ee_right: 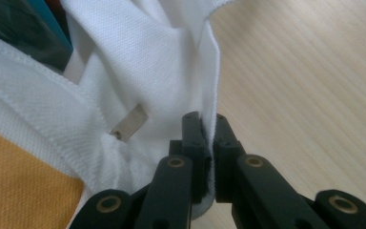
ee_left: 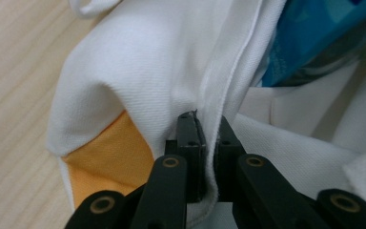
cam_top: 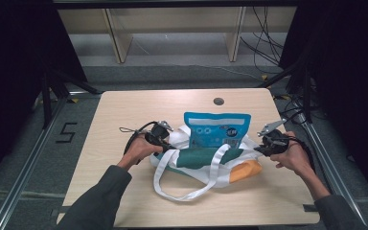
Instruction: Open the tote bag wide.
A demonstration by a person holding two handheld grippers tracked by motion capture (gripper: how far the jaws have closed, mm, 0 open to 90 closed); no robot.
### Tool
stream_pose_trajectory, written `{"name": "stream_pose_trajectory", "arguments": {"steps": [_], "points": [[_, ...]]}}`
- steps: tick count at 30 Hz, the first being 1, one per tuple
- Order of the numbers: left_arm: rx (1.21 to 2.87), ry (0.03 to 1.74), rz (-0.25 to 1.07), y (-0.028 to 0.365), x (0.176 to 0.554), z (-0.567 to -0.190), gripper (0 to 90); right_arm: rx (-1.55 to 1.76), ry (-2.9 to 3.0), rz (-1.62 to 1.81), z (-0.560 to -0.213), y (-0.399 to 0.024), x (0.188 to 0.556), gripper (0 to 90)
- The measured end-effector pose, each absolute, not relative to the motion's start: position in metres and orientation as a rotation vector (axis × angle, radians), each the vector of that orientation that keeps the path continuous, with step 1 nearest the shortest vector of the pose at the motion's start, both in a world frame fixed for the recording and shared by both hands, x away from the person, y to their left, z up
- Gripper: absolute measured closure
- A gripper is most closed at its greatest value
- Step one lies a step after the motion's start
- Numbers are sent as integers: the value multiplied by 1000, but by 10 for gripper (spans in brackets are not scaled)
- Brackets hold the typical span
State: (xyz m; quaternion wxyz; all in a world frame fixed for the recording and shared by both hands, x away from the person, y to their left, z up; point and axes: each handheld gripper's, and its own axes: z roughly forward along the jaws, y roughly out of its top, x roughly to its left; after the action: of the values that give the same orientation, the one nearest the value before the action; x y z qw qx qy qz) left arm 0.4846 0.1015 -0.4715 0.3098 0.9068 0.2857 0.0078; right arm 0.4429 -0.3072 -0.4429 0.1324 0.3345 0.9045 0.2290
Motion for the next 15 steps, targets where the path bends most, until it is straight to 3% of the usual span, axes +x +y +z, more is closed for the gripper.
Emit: {"name": "stream_pose_trajectory", "arguments": {"steps": [10, 15], "points": [[2356, 818, -38, 102, 486, -483, 851, 974, 2641, 670, -462, -309, 439, 877], [2375, 811, -23, 101, 484, -476, 847, 1016, 2584, 710, -439, -310, 433, 813]]}}
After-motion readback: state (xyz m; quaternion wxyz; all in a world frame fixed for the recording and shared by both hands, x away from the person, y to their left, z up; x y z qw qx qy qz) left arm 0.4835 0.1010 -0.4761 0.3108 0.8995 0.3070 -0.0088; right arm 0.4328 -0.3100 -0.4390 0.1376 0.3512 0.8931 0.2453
